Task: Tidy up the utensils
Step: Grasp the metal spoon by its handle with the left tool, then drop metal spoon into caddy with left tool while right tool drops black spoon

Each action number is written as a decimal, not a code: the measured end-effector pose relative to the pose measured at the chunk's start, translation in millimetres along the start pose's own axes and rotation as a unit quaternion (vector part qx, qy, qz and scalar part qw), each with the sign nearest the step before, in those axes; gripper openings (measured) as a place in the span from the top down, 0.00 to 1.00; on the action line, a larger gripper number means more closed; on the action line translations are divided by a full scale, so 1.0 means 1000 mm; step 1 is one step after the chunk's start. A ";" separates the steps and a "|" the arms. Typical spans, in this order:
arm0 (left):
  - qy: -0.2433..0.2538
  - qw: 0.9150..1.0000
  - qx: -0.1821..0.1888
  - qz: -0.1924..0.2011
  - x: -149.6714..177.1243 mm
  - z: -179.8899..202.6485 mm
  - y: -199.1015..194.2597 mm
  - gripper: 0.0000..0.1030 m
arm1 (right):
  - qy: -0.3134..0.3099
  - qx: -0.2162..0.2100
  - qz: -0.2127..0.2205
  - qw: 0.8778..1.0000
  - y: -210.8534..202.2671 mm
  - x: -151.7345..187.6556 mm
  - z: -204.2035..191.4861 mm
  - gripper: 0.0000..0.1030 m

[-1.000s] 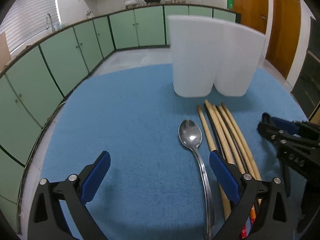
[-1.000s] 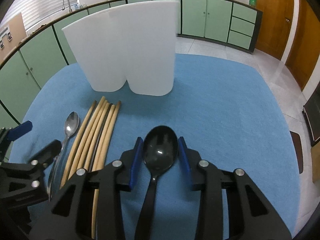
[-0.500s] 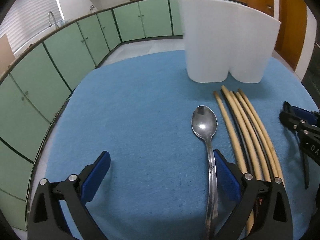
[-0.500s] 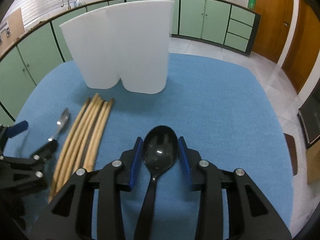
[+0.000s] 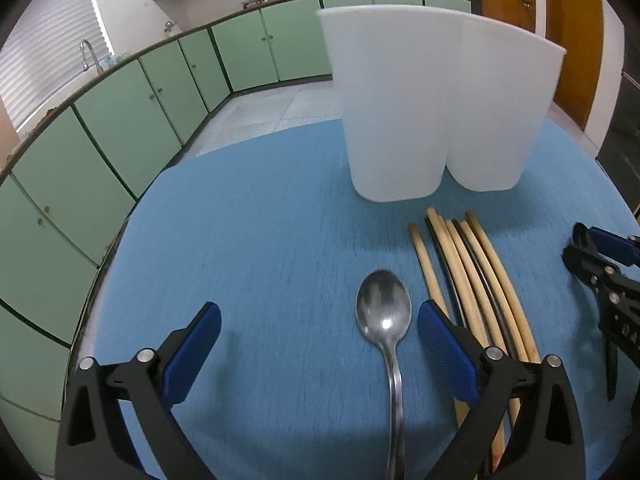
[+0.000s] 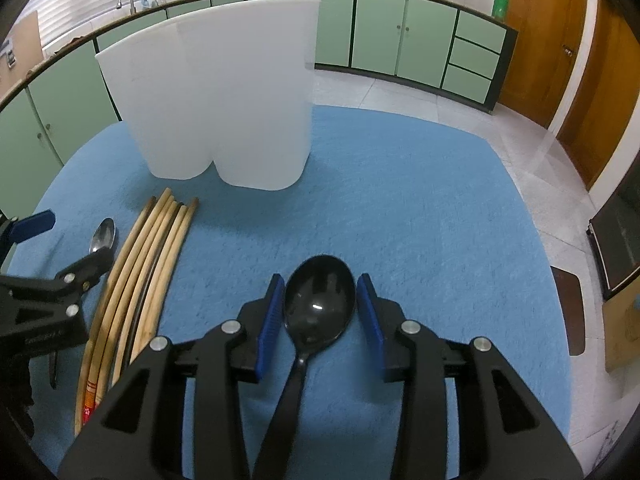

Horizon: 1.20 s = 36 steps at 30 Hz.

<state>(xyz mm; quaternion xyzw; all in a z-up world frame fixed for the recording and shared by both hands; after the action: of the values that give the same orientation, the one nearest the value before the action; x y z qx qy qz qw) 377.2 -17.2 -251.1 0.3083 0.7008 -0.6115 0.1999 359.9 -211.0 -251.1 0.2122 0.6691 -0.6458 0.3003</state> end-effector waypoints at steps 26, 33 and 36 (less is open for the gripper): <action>-0.080 0.976 0.144 0.139 -0.024 -0.006 -0.060 0.73 | 0.029 -0.061 0.139 0.988 -0.059 -0.024 0.013 0.68; -0.083 0.958 0.133 0.241 -0.026 -0.013 -0.121 0.73 | 0.017 -0.082 0.206 0.975 -0.098 -0.049 0.013 0.68; -0.088 0.949 0.127 0.275 -0.037 -0.017 -0.140 0.73 | 0.014 -0.087 0.231 0.969 -0.108 -0.066 0.019 0.68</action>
<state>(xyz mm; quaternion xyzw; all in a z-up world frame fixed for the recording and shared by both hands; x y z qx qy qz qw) 311.1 -16.1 -120.9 0.4564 0.4851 -0.6415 0.3806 337.5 -231.7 -126.7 0.3436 0.6596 -0.4954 0.4490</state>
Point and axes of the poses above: each gripper's, at about its wrist camera, not at the fingertips, and y roughly the way its jaws point, z to its right, x to its underside, the point moved 10 cm from there along y, roughly the way its jaws point, and after that the axes turned 6 degrees about z, right-handed, at the moved point
